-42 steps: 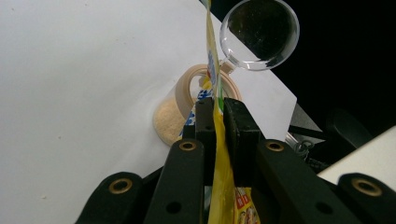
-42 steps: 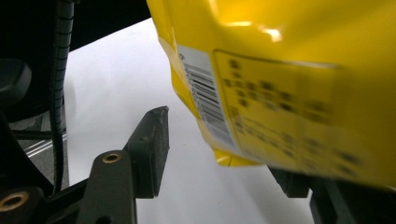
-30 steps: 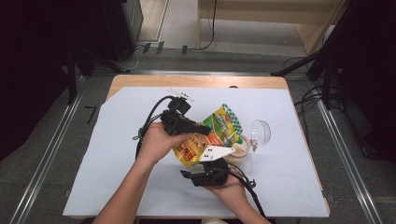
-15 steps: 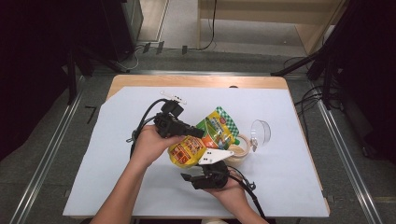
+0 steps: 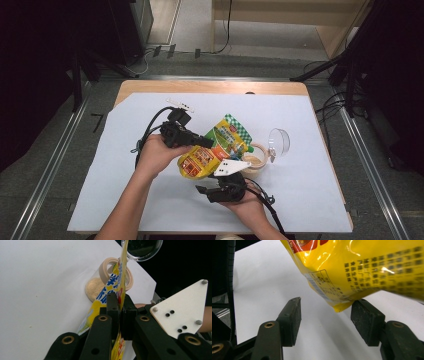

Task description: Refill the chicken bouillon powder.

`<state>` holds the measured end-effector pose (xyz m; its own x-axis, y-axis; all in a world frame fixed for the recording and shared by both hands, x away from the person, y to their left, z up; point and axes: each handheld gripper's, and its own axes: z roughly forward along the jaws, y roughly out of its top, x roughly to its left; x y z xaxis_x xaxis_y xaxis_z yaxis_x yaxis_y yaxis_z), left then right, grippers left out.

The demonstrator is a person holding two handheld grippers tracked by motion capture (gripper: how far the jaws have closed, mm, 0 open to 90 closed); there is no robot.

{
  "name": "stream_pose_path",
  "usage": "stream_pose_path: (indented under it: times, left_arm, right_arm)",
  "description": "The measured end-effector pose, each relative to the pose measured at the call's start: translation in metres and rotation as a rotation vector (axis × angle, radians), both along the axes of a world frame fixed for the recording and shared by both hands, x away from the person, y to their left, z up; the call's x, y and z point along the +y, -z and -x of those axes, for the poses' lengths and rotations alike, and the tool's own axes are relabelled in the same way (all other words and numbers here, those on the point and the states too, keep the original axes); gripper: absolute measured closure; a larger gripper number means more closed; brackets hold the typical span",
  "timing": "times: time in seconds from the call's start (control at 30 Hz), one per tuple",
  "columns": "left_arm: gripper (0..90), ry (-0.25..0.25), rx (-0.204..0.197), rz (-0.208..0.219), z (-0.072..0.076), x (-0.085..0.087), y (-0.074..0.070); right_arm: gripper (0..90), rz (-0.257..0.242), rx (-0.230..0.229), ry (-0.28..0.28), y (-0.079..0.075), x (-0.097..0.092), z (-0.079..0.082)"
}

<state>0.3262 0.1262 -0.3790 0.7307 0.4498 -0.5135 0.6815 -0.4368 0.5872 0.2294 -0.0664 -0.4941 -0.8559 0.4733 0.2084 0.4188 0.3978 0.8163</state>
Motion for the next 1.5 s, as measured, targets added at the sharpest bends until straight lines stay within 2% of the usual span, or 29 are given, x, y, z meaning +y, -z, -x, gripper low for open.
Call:
stream_pose_path:
  times: [0.23,0.37,0.5,0.77,1.0,1.17,1.33,1.5]
  left_arm:
    - [89.2,0.000,0.011,0.001,-0.002,0.006,0.003]
    - [89.4,0.023,-0.002,-0.008,-0.002,0.009,0.002]
    - [89.3,0.025,-0.004,0.010,-0.003,0.013,0.001]
    - [89.2,0.021,-0.017,0.054,-0.004,0.023,-0.001]
    - [89.2,-0.030,-0.037,0.081,-0.008,0.041,-0.006]
    - [89.3,-0.090,-0.049,0.103,-0.013,0.057,-0.005]
    - [89.3,-0.135,-0.067,0.116,-0.022,0.065,-0.001]
    - [89.3,-0.197,-0.086,0.106,-0.030,0.068,0.007]
  right_arm:
    - [42.9,0.008,-0.008,-0.005,-0.001,0.001,0.001]
    - [43.0,0.016,-0.021,-0.003,-0.002,0.000,0.001]
    - [43.0,0.001,-0.009,0.007,-0.003,-0.003,-0.001]
    - [43.1,0.011,-0.019,-0.003,-0.003,-0.001,0.002]
    - [43.1,0.007,-0.014,-0.006,-0.003,-0.001,0.001]
    - [43.4,0.008,-0.017,-0.009,-0.004,-0.001,0.001]
    - [43.4,0.007,-0.018,-0.008,-0.005,-0.001,0.001]
    - [43.4,0.008,-0.017,-0.008,-0.004,-0.001,0.001]
